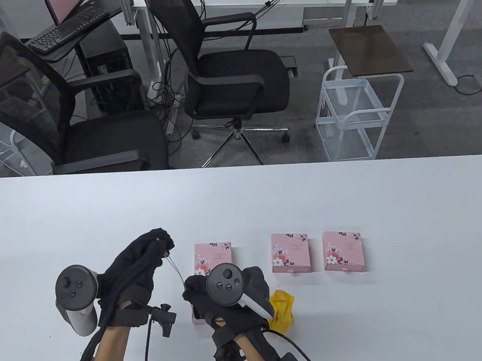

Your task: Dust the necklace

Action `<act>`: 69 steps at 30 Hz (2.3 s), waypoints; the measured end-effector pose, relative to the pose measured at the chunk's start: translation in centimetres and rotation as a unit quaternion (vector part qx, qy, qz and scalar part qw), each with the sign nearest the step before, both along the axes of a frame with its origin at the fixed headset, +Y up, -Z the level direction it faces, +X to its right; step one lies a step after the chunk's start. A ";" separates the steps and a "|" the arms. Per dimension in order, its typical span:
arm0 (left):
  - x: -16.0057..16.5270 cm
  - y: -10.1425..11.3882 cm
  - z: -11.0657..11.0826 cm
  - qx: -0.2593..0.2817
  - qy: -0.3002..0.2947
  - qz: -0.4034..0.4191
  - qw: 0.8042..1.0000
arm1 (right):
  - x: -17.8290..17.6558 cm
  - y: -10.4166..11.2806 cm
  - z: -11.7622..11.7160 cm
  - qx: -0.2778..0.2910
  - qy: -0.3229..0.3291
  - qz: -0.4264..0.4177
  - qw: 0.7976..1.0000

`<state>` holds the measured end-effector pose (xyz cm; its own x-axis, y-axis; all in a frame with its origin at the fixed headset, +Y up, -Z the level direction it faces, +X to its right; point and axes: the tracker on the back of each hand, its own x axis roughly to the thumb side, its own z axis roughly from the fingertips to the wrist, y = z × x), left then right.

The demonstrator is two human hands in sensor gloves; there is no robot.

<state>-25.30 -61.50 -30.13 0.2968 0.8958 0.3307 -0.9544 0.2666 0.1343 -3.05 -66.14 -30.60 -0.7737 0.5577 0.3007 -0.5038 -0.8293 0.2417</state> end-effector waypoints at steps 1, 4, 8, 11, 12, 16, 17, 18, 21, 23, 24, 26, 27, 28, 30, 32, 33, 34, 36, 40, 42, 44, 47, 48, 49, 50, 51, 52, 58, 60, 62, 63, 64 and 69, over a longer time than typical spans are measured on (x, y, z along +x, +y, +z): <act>0.1 0.1 0.1 0.001 -0.002 -0.002 1.000 | 0.3 0.1 -0.1 0.001 -0.005 0.014 1.000; 0.4 0.3 0.2 0.005 -0.006 -0.014 1.000 | 1.6 0.6 -0.4 0.018 -0.029 0.046 0.998; 0.4 0.5 0.3 0.010 0.003 -0.025 1.000 | 5.3 1.3 -0.5 0.048 -0.088 0.062 0.993; 0.3 0.5 0.3 0.010 0.003 -0.023 1.000 | 7.8 1.1 -0.4 0.047 -0.107 0.101 0.988; 0.3 0.5 0.3 0.009 0.002 -0.020 1.000 | 9.1 0.8 -0.2 0.051 -0.116 0.129 0.984; 0.2 0.6 0.4 0.010 -0.001 -0.015 1.000 | 11.4 -1.1 0.6 0.028 -0.106 0.200 0.974; 0.3 0.7 0.5 0.012 -0.003 -0.013 1.000 | 11.7 -1.6 0.8 0.020 -0.102 0.212 0.972; 0.3 0.7 0.6 0.013 -0.006 -0.013 1.000 | 12.0 -2.4 1.0 0.005 -0.097 0.230 0.968; 0.6 0.9 0.8 0.016 -0.014 -0.011 1.000 | 11.9 -4.4 1.5 -0.029 -0.079 0.275 0.958; 0.7 1.0 0.9 0.018 -0.018 -0.011 1.000 | 11.5 -5.7 1.4 -0.036 -0.075 0.303 0.949; 0.7 1.1 1.0 0.019 -0.019 -0.012 1.000 | 11.1 -6.4 1.2 -0.039 -0.073 0.317 0.945; 0.8 1.1 1.1 0.021 -0.021 -0.011 0.999 | 10.6 -7.5 0.7 -0.059 -0.072 0.331 0.939; 0.9 1.1 1.1 0.021 -0.022 -0.011 0.999 | 10.4 -7.9 0.4 -0.071 -0.071 0.333 0.938; 0.9 1.1 1.1 0.022 -0.023 -0.010 0.999 | 10.2 -8.3 0.2 -0.082 -0.068 0.329 0.938; 0.9 1.2 1.2 0.023 -0.026 -0.011 0.999 | 9.7 -8.9 0.1 -0.093 -0.065 0.317 0.942; 0.9 1.1 1.1 0.024 -0.027 -0.010 0.999 | 9.4 -9.0 0.2 -0.075 -0.060 0.331 0.939; 0.8 1.1 1.1 0.023 -0.027 -0.010 0.999 | 9.4 -9.0 0.3 -0.079 -0.051 0.339 0.936; 0.8 1.1 1.1 0.023 -0.027 -0.009 0.999 | 9.4 -9.0 0.4 -0.086 -0.047 0.338 0.936; 0.7 1.1 1.1 0.022 -0.026 -0.006 0.999 | 9.4 -9.1 0.6 -0.092 -0.049 0.329 0.938; 0.7 1.1 1.0 0.020 -0.024 -0.006 1.000 | 9.1 -9.3 0.5 -0.015 -0.062 0.357 0.932; 0.8 1.1 1.0 0.019 -0.024 -0.006 1.000 | 9.1 -9.2 0.4 0.000 -0.067 0.340 0.938; 0.9 1.1 1.0 0.018 -0.026 -0.008 0.999 | 9.4 -9.0 0.3 -0.008 -0.075 0.308 0.948; 1.0 1.1 1.0 0.018 -0.031 -0.012 0.999 | 10.0 -7.3 0.2 0.019 -0.101 0.222 0.970; 1.0 1.1 1.0 0.018 -0.032 -0.015 0.999 | 10.1 -6.4 0.3 0.031 -0.108 0.183 0.977; 1.0 1.1 1.0 0.019 -0.032 -0.015 0.999 | 10.1 -5.8 0.3 0.038 -0.111 0.153 0.981; 1.0 1.1 1.0 0.019 -0.032 -0.015 0.999 | 10.1 -5.0 0.4 0.045 -0.112 0.113 0.986; 1.0 1.1 0.9 0.018 -0.034 -0.014 0.999 | 10.0 -3.9 0.4 0.052 -0.110 0.065 0.990; 1.0 1.1 0.9 0.017 -0.036 -0.013 0.999 | 9.9 -3.3 0.5 0.057 -0.110 0.036 0.992; 0.9 0.8 0.6 0.008 -0.036 -0.010 0.999 | 8.2 0.5 0.7 0.090 -0.073 -0.162 0.980; 0.8 0.7 0.5 0.004 -0.036 -0.011 0.999 | 7.0 1.6 0.5 0.100 -0.056 -0.219 0.969; 0.9 0.6 0.4 0.002 -0.038 -0.010 0.999 | 6.1 2.3 0.2 0.102 -0.046 -0.254 0.961; 0.9 0.5 0.4 0.000 -0.038 -0.009 0.999 | 5.4 2.7 0.1 0.100 -0.039 -0.279 0.954; 0.9 0.5 0.3 -0.001 -0.037 -0.010 0.999 | 5.1 2.8 0.0 0.098 -0.033 -0.294 0.950; 1.0 0.2 0.3 -0.005 -0.018 -0.020 1.000 | 3.3 2.6 0.1 0.090 -0.006 -0.350 0.933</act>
